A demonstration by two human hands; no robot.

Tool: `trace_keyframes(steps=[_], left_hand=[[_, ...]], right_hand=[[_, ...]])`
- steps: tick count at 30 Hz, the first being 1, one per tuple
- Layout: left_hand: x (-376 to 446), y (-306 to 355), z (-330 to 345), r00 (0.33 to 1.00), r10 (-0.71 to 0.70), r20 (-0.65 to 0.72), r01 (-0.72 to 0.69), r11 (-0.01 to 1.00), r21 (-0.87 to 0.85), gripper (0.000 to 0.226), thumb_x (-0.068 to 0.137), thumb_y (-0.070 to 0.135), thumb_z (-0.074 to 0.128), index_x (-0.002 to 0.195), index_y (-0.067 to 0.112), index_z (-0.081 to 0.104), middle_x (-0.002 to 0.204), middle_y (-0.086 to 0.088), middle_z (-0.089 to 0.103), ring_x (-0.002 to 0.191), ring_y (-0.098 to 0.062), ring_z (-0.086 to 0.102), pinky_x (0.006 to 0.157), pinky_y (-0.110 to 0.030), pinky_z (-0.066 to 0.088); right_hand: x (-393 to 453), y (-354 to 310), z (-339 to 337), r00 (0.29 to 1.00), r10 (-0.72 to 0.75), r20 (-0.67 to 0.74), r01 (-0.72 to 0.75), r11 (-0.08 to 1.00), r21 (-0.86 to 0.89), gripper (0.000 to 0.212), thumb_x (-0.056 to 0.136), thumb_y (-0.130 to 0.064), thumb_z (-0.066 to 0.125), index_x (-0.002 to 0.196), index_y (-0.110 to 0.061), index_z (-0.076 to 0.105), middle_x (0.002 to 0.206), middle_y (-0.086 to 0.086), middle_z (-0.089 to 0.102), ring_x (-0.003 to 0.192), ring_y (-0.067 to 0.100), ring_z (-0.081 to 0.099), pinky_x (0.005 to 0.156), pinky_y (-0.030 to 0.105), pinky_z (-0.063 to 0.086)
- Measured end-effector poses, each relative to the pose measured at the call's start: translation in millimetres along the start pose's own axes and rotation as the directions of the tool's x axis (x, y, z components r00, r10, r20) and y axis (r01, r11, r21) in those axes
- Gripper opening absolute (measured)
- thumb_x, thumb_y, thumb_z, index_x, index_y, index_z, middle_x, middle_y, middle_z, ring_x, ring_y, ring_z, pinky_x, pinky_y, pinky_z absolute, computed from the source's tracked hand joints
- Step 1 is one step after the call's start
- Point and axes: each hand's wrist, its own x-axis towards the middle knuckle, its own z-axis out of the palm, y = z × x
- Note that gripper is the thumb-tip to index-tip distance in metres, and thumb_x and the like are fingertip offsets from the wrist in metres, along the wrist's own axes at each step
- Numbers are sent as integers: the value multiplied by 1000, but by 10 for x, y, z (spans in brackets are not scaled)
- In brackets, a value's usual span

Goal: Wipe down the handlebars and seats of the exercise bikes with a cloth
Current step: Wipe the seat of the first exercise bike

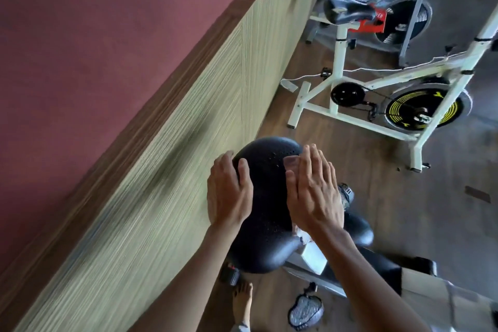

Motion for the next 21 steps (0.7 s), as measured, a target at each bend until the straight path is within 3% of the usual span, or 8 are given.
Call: trace_keyframes(steps=[4,6,10,13,15,18,21], left_hand=[[-6,-13,30,997,-73,-18,73,997,2,54,106,49,25,146,21,48,147,2,54,135,-16,49,110,-39,43],[18,-10,40,993,-117,-15,116,993,-19,52,107,49,24,147,24,48,149,5,53,136,-15,49,108,-36,42],[15,-19,28,991,-133,-34,133,991,-1,56,106,52,19,144,24,49,145,4,56,132,-17,52,106,-37,42],[-16,-14,-11,988,-145,-51,143,989,-29,55,107,50,19,134,21,56,134,-1,62,122,-19,57,96,-31,41],[-10,-16,-23,983,-167,-72,162,984,-69,53,108,47,20,129,19,59,130,-1,64,113,-13,58,91,-26,36],[-35,10,-42,971,-213,-108,197,970,-139,47,109,42,24,123,17,61,113,4,66,98,-8,58,86,-28,44],[-30,15,-35,961,-233,-146,205,961,-187,43,109,41,27,117,17,62,93,10,65,85,-7,62,80,-33,52]], right_hand=[[445,-128,103,999,28,33,-29,999,39,69,104,-44,17,161,-5,15,168,18,17,156,30,12,128,43,7],[701,-217,179,999,-28,39,27,999,34,65,107,-42,22,160,-5,18,166,17,23,155,30,15,128,43,6],[901,-370,231,962,-271,38,268,961,61,54,108,-37,31,151,-6,39,150,12,48,141,27,38,124,44,21],[505,-299,131,871,-485,80,477,873,105,54,108,-36,32,154,-8,39,156,8,44,149,25,33,125,44,20],[206,-132,49,831,-548,99,536,835,124,55,108,-36,35,156,-9,37,161,7,39,154,22,26,126,43,19],[-5,163,-34,896,-440,64,429,892,143,56,108,-37,37,157,-9,34,162,7,36,155,21,24,126,43,19],[251,266,11,976,-210,60,192,956,223,60,107,-44,27,157,-11,27,158,10,38,147,25,34,125,44,23]])
